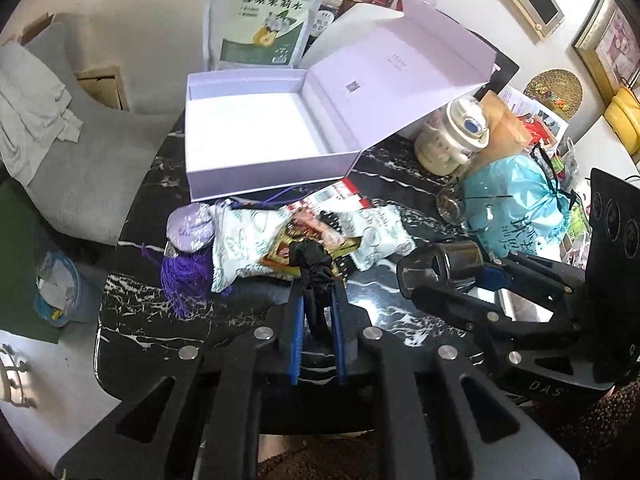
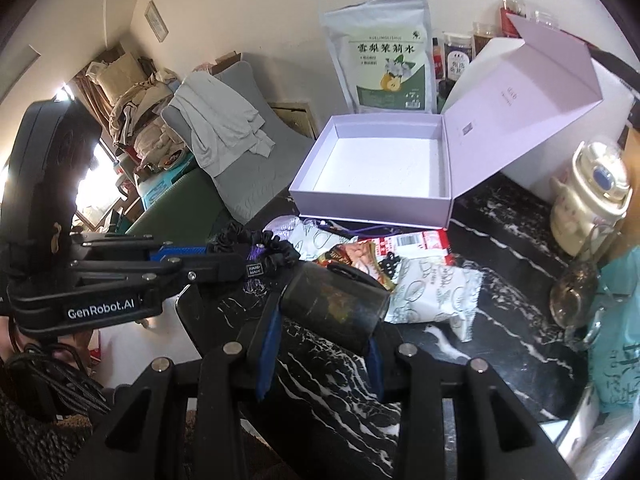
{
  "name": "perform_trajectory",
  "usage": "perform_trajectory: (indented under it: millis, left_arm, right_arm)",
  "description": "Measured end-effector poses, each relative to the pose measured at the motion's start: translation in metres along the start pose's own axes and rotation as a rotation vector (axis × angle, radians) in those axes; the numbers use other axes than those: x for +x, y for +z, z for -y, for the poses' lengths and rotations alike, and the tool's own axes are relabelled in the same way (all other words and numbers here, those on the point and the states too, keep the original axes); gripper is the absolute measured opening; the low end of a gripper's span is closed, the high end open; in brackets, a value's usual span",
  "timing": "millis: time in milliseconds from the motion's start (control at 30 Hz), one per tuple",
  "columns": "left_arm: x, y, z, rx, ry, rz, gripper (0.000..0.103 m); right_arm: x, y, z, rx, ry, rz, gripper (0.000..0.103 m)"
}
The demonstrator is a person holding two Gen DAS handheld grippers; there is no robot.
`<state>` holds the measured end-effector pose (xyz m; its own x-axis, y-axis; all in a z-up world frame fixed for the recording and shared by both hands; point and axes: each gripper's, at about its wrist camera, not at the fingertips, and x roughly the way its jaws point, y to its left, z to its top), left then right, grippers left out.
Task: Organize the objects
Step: 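Close left tool on black scrunchie while right tool closes on dark cup, then carry scrunchie with left tool into white box while right tool carries cup there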
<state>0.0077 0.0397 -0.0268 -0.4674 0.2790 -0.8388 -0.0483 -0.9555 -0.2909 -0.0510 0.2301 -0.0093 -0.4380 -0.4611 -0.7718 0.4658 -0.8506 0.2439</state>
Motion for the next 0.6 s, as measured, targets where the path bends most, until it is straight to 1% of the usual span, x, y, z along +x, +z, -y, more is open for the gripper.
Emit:
perform_trajectory:
  millis: [167,333,600]
  left_arm:
    - [-0.011,0.012,0.021,0.033,0.002,0.015,0.011]
    - [-0.016,0.019,0.033,0.011,-0.017,0.014,0.011]
    - [-0.017,0.040,0.042,0.049,-0.030,0.024,0.011]
  right_arm:
    - [-0.017,0.004,0.003,-0.029,-0.001,0.016,0.037]
    - [-0.029,0.008,0.007,-0.045,-0.005,0.027,0.037]
    - [-0.029,0.020,0.014,-0.043,-0.034,0.034,0.037]
